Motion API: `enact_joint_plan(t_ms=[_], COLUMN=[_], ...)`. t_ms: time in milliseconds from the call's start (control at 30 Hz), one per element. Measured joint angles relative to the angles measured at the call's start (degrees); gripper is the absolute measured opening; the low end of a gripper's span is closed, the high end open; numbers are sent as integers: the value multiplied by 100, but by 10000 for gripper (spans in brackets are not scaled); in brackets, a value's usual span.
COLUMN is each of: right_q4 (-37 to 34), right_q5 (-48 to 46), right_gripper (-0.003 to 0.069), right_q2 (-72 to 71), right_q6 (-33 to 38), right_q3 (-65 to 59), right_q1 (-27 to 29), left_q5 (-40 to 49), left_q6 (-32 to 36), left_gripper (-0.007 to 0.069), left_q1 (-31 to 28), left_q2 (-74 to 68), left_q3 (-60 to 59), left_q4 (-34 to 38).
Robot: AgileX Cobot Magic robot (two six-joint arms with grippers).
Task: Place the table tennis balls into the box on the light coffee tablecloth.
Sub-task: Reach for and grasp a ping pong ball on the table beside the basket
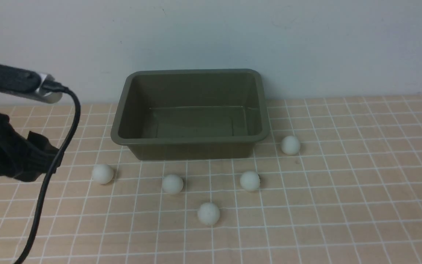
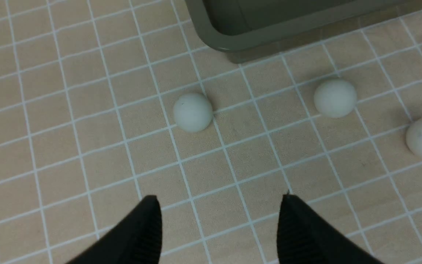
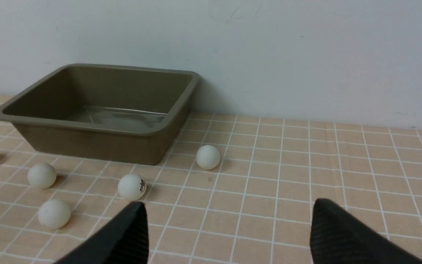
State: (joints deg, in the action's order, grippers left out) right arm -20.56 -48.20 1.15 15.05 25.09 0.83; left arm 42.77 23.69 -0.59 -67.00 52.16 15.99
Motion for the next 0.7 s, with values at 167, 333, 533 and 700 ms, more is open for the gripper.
enact_joint_plan(t_ms=[167, 333, 533, 700], right_q4=[0, 0, 0, 0], right_q5=[-26, -87, -94, -158], right_gripper=[536, 536, 536, 536], right_q2=[0, 0, 0, 0], right_q6=[97, 118, 131, 131], right_q3=[0, 0, 0, 0], right_q1=[0, 0, 0, 0], left_q5=[137, 444, 448, 355], left_q6=[139, 817, 1417, 1488], left_gripper=[351, 351, 366, 434], left_q1=[0, 0, 0, 0], left_q2=[-900, -1800, -2621, -3345], left_q3=[496, 1013, 1424, 1836], left_q4=[-10, -27, -29, -29])
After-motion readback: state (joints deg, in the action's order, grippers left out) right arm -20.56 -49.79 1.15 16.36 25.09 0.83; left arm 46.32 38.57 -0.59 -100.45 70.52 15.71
